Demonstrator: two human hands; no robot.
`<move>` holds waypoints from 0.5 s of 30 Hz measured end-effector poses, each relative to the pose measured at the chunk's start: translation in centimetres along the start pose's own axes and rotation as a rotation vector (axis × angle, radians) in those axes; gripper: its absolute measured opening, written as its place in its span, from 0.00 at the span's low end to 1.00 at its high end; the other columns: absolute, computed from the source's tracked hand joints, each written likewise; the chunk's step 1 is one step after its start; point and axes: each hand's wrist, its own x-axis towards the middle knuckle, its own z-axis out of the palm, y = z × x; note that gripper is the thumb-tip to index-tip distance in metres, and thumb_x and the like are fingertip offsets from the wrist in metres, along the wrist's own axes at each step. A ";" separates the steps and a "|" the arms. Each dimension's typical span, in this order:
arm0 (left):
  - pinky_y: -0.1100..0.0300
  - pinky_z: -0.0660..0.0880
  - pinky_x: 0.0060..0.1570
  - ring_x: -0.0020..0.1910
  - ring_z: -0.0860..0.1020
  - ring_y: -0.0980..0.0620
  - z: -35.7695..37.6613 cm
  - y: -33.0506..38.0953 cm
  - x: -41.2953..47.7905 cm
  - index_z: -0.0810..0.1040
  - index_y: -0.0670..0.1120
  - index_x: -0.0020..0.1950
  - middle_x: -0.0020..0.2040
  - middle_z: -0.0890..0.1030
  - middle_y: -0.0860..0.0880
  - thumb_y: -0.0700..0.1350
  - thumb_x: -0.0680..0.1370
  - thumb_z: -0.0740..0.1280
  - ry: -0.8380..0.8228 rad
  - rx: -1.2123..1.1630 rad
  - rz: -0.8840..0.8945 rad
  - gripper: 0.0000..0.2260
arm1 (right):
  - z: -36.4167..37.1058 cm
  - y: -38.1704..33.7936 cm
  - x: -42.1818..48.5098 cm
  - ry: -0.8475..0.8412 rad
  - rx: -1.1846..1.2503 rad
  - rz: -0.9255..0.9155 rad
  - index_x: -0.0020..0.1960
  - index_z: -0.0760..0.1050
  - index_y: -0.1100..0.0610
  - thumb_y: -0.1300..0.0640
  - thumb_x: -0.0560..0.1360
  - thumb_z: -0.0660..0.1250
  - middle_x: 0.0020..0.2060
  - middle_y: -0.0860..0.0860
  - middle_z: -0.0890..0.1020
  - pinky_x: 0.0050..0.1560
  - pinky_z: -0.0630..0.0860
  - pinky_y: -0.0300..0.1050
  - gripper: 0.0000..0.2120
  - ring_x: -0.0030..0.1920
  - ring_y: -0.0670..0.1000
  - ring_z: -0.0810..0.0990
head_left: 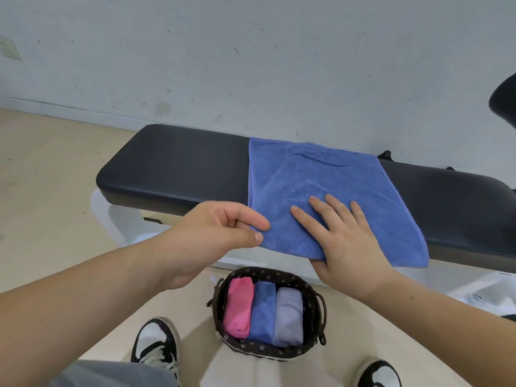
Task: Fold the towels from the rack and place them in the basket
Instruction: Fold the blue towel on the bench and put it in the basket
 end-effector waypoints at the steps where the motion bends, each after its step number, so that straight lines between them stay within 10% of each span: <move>1: 0.60 0.74 0.57 0.43 0.81 0.56 0.0 0.1 0.0 0.88 0.47 0.46 0.41 0.85 0.49 0.35 0.75 0.74 0.047 0.005 -0.005 0.08 | -0.2 0.0 0.0 -0.008 0.013 0.007 0.79 0.66 0.47 0.46 0.71 0.60 0.73 0.57 0.73 0.71 0.66 0.73 0.35 0.74 0.66 0.70; 6: 0.53 0.80 0.53 0.40 0.78 0.54 -0.7 0.5 0.7 0.87 0.44 0.40 0.39 0.86 0.48 0.37 0.75 0.71 0.232 0.123 -0.020 0.07 | -1.6 0.0 -0.2 -0.113 0.121 0.033 0.82 0.60 0.44 0.44 0.73 0.47 0.80 0.55 0.65 0.78 0.58 0.68 0.36 0.80 0.65 0.61; 9: 0.60 0.75 0.45 0.39 0.78 0.59 -0.4 0.4 0.9 0.85 0.51 0.43 0.39 0.82 0.55 0.47 0.73 0.73 0.402 0.544 0.364 0.01 | -2.9 -0.1 -0.2 -0.241 0.142 0.044 0.84 0.45 0.42 0.40 0.68 0.34 0.84 0.51 0.48 0.81 0.45 0.61 0.42 0.83 0.60 0.44; 12: 0.53 0.74 0.64 0.63 0.78 0.49 1.5 0.1 1.0 0.82 0.48 0.63 0.61 0.81 0.51 0.63 0.68 0.73 0.266 1.009 0.730 0.28 | -3.7 -0.5 0.2 -0.277 0.177 0.060 0.84 0.44 0.43 0.37 0.67 0.32 0.84 0.51 0.46 0.81 0.44 0.60 0.45 0.83 0.58 0.42; 15: 0.42 0.69 0.73 0.74 0.72 0.43 4.4 -0.7 2.1 0.76 0.42 0.73 0.72 0.77 0.44 0.63 0.66 0.72 0.162 1.338 0.683 0.40 | -4.0 -0.8 0.6 -0.290 0.246 0.087 0.84 0.45 0.43 0.37 0.71 0.34 0.84 0.52 0.47 0.81 0.45 0.60 0.41 0.83 0.56 0.42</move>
